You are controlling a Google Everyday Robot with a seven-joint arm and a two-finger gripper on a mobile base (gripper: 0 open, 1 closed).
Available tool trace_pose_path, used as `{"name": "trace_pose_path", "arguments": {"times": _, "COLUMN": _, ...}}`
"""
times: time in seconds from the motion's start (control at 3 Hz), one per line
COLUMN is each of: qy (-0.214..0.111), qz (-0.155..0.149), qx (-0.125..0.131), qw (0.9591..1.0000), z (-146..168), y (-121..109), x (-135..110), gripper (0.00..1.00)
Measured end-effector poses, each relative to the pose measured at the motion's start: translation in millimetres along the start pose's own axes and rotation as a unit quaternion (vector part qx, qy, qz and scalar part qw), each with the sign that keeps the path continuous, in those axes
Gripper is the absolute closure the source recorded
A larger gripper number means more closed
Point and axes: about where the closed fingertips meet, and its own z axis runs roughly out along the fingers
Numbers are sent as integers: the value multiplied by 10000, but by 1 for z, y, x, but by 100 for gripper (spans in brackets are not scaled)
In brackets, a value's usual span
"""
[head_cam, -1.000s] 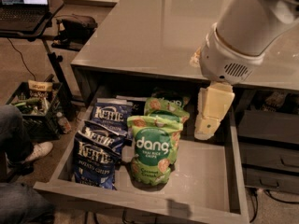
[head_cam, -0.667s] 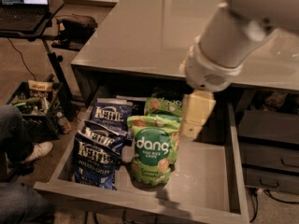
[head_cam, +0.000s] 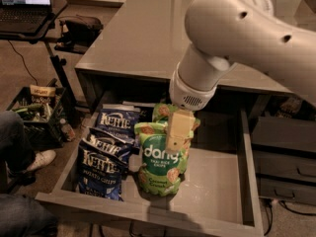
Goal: Pick green rice chip bag from top drawer and place on counter
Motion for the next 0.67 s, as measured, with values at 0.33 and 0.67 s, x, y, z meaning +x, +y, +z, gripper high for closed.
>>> {"name": "trace_pose_path", "arguments": {"times": 0.33, "qy": 65, "qz": -6, "qx": -114, "qw": 9999, "z": 29, "y": 0, "x": -1, "gripper": 0}}
{"name": "trace_pose_path", "arguments": {"times": 0.67, "qy": 155, "qz": 19, "qx": -275, "qw": 9995, "z": 55, "y": -1, "x": 5, "gripper": 1}}
